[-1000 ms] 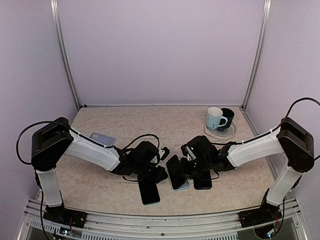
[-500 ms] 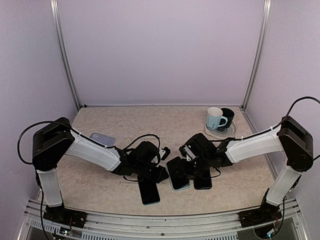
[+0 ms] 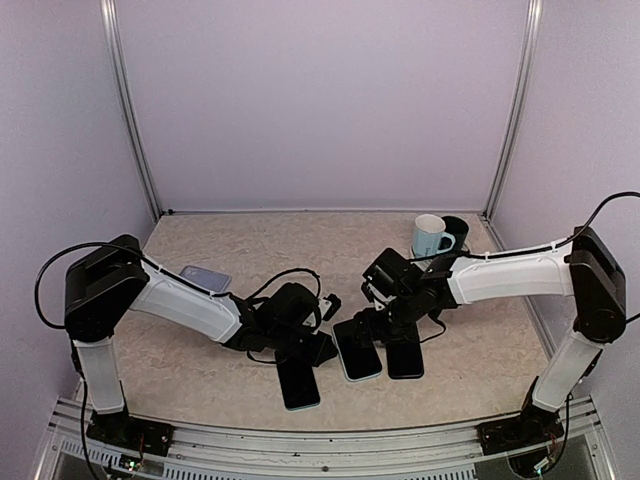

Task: Put the phone into the phone case

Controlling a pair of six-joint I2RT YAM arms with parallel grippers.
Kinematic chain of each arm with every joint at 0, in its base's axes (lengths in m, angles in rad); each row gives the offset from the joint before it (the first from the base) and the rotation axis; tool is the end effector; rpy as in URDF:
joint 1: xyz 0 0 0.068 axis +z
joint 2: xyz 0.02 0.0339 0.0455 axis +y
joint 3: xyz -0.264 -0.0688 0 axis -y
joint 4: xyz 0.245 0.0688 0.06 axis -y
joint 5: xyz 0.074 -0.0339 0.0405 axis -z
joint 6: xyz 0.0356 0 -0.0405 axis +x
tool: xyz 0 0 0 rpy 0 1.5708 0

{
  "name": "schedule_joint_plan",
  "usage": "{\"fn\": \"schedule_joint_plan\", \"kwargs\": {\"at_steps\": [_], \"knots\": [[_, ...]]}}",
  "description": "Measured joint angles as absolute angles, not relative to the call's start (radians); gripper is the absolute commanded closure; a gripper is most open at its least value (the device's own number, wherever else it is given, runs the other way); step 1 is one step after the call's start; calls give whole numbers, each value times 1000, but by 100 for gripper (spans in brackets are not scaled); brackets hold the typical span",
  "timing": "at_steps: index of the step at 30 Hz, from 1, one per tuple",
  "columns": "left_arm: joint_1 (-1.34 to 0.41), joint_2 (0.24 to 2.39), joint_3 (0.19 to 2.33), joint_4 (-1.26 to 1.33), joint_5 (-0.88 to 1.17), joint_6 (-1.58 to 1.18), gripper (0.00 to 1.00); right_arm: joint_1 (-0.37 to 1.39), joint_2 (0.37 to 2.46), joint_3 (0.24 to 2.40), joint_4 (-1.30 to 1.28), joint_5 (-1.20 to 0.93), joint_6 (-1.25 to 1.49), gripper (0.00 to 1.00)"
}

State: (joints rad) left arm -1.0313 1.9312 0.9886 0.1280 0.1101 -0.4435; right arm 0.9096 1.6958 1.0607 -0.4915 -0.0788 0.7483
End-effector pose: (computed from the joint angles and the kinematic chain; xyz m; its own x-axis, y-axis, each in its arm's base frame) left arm 0.1922 -0.3286 0.1180 -0.7201 0.3724 -0.5855 0.6449 0.6706 -0.3666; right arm 0.2021 0.2644 0.1795 -0.9558 -0.1239 -0.2666 -0.2146 0.9139 0.3445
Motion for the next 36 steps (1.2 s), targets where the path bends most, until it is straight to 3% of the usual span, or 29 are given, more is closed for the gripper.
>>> {"fn": "schedule_joint_plan", "kwargs": {"at_steps": [3, 8, 13, 23, 28, 33, 36], "knots": [[-1031, 1931, 989, 128, 109, -443, 87, 910, 1697, 1080, -528, -52, 722, 52], [-1031, 1931, 989, 128, 108, -443, 87, 910, 1741, 1082, -540, -34, 689, 84], [-1031, 1931, 989, 127, 107, -443, 87, 908, 1764, 1076, -511, -49, 674, 96], [-1031, 1938, 1005, 106, 113, -443, 87, 915, 1760, 1029, -452, -28, 709, 100], [-1031, 1935, 1004, 106, 111, -443, 85, 925, 1760, 1024, -440, -10, 724, 97], [-1031, 1932, 999, 106, 105, -440, 88, 927, 1739, 1019, -419, -19, 756, 86], [-1028, 1929, 991, 115, 106, -440, 87, 929, 1742, 1043, -448, -13, 760, 63]]}}
